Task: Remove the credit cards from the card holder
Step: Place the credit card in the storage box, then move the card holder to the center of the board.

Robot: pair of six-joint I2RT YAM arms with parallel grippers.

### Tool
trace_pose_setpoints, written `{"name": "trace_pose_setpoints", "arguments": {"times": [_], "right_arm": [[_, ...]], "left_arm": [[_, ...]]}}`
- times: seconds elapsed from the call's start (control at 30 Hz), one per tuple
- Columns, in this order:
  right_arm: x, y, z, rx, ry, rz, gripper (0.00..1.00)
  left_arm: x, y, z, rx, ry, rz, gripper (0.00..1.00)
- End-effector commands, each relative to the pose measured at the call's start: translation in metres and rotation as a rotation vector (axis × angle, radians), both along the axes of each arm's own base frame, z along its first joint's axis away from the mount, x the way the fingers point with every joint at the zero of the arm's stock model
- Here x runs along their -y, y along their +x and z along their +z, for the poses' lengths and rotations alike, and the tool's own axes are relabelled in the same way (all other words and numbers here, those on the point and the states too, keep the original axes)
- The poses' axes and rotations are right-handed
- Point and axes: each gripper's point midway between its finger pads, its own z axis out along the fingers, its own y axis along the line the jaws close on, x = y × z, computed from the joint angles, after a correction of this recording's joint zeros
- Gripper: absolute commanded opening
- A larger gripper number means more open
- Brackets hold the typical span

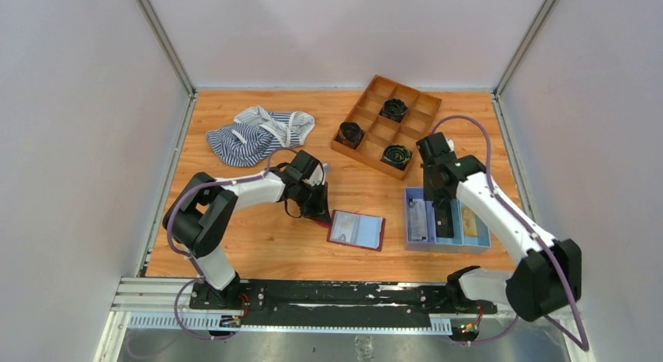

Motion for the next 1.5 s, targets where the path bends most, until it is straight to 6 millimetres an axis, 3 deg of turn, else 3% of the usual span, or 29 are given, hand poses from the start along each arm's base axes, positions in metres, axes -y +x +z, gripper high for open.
{"name": "trace_pose_setpoints", "arguments": {"times": [0.0, 0.13, 0.27, 0.4, 0.57, 0.7, 0.9, 1.1, 1.2, 1.47], "right_arm": [[-0.051, 0.010, 0.038, 0.137, 0.309, 0.075, 0.31], [-0.110, 0.008, 0.048, 0.200, 0.602, 0.172, 0.37], [-0.153, -0.013, 0.024, 0.114, 0.757, 0.231, 0.37], [-0.178, -0.037, -0.002, 0.016, 0.768, 0.274, 0.37], [-0.205, -0.054, -0.025, -0.060, 0.887, 0.259, 0.37], [-0.199, -0.054, -0.045, -0.068, 0.881, 0.172, 0.36], [-0.169, -0.055, -0.065, -0.098, 0.678, 0.115, 0.36], [-0.165, -0.059, -0.084, -0.152, 0.605, 0.125, 0.37], [-0.168, -0.060, -0.095, -0.175, 0.584, 0.134, 0.37], [-0.208, -0.056, -0.104, -0.208, 0.620, 0.211, 0.32]], "left_arm": [[-0.011, 0.010, 0.019, 0.076, 0.043, 0.001, 0.04], [-0.014, 0.011, 0.025, 0.093, 0.040, 0.017, 0.06], [-0.005, 0.008, 0.032, 0.075, -0.027, 0.028, 0.09], [0.008, 0.002, 0.037, 0.055, -0.116, 0.036, 0.15], [0.013, -0.004, 0.025, 0.019, -0.118, 0.026, 0.21], [0.017, -0.007, 0.017, 0.001, -0.116, 0.023, 0.21], [0.014, -0.006, 0.006, 0.000, -0.082, 0.024, 0.22], [0.015, -0.009, -0.005, -0.029, -0.075, 0.015, 0.22], [0.011, -0.010, -0.010, -0.033, -0.057, 0.030, 0.22], [-0.006, -0.003, -0.012, -0.043, -0.041, 0.060, 0.22]]}}
